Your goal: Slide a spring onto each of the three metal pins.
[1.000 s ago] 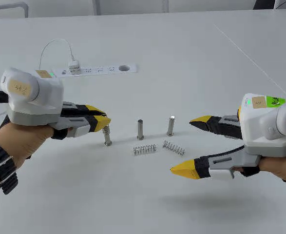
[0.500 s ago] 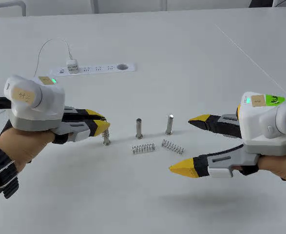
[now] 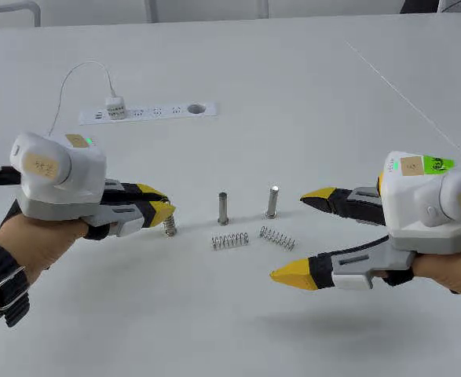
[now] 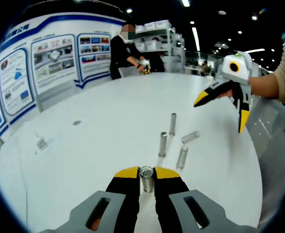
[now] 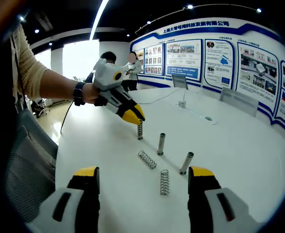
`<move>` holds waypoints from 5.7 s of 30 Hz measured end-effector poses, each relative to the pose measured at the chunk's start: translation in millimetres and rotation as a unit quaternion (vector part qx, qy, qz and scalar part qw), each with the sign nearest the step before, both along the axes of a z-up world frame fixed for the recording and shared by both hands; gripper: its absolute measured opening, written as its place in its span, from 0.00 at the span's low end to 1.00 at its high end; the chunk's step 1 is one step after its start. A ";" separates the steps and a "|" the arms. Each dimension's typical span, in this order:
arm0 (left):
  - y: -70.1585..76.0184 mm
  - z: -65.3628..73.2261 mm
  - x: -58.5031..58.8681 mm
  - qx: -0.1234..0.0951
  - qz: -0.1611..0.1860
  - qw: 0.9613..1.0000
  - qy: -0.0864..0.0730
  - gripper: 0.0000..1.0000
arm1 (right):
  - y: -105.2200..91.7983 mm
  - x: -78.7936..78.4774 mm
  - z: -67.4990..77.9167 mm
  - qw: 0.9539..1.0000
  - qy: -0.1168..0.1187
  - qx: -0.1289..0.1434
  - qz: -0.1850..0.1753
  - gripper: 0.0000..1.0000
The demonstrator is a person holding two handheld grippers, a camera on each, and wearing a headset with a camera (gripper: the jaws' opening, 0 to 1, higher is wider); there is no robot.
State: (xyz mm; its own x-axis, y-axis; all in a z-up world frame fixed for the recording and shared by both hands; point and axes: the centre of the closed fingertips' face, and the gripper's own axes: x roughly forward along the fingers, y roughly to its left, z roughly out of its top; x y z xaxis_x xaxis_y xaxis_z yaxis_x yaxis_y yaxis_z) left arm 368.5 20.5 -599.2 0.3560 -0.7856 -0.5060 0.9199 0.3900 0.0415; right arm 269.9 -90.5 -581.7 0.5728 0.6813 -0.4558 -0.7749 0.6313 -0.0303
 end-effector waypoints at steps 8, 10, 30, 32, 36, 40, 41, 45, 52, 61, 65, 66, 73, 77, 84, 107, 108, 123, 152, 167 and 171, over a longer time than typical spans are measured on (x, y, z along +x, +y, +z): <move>0.1 -3.3 -0.9 0.006 -0.002 1.000 -0.001 0.10 | -0.7 0.0 -1.0 1.000 0.001 0.000 0.000 0.75; 0.3 -3.9 -0.9 0.005 -0.001 1.000 0.001 0.10 | -0.8 0.3 -1.0 1.000 0.001 -0.001 0.000 0.75; 3.0 -11.2 2.0 0.011 0.007 1.000 0.008 0.11 | 0.1 0.1 -2.2 1.000 0.003 -0.002 0.001 0.75; 2.9 -11.2 1.8 0.012 0.008 1.000 0.007 0.12 | 0.3 -0.1 -2.4 1.000 0.003 -0.002 0.001 0.75; 3.6 -9.9 2.2 0.008 0.013 1.000 0.009 0.15 | 0.7 -0.6 -3.3 1.000 0.004 -0.003 0.002 0.75; 5.0 -8.6 2.0 0.005 0.016 1.000 0.011 0.19 | 1.2 -0.5 -3.3 1.000 0.004 -0.002 0.003 0.75; 5.8 -7.9 2.2 0.003 0.017 1.000 0.012 0.20 | 1.4 -0.4 -3.5 1.000 0.004 -0.003 0.003 0.75; 8.2 -5.7 3.1 -0.001 0.022 1.000 0.010 0.22 | 2.1 -0.7 -3.9 1.000 0.004 -0.004 0.004 0.75; 10.3 0.3 1.3 -0.013 0.026 1.000 0.007 0.27 | 2.4 -1.0 -5.6 1.000 0.007 -0.005 0.007 0.74; 11.4 14.8 -4.7 -0.031 0.024 0.999 -0.002 0.34 | 1.7 -0.9 -5.5 1.000 0.007 -0.009 0.009 0.72; 10.5 24.9 -7.6 -0.036 0.019 0.999 -0.015 0.35 | 2.4 -1.2 -5.5 1.000 0.008 -0.008 0.009 0.72; 9.8 27.8 -8.8 -0.037 0.017 0.999 -0.019 0.35 | 2.8 -1.5 -5.4 1.000 0.007 -0.008 0.010 0.72; 0.0 40.7 -22.6 -0.043 -0.005 0.998 -0.035 0.34 | 3.7 -1.7 -4.8 1.000 0.007 -0.007 0.010 0.72; -10.0 43.9 -33.8 -0.048 -0.025 0.998 -0.037 0.34 | 4.0 -1.8 -4.5 1.000 0.007 -0.007 0.010 0.72; -25.3 30.0 -49.6 -0.034 -0.054 0.998 -0.025 0.32 | 3.1 -1.3 -3.8 1.000 0.005 -0.007 0.009 0.72; -53.4 -23.1 -54.9 0.005 -0.048 0.999 0.019 0.26 | -0.8 -0.5 -4.5 1.000 0.006 -0.006 0.003 0.72; -54.3 -24.1 -54.8 0.008 -0.049 0.999 0.018 0.25 | -0.8 -0.5 -4.6 1.000 0.006 -0.006 0.003 0.72; -60.8 -46.1 -45.4 0.045 -0.034 0.998 0.018 0.21 | -1.6 -0.9 -3.3 1.000 0.006 -0.001 0.001 0.72; -53.8 -51.9 -57.7 0.065 -0.042 0.997 0.013 0.10 | 2.0 -0.6 -1.8 1.000 0.003 0.001 0.006 0.71; -56.4 -21.7 -86.9 0.034 -0.079 0.996 0.000 0.10 | 6.0 -4.0 -1.9 1.000 0.003 0.002 0.017 0.61; -59.2 -13.0 -96.3 0.024 -0.092 0.995 -0.002 0.10 | 8.8 -5.8 -2.1 1.000 0.005 0.004 0.023 0.56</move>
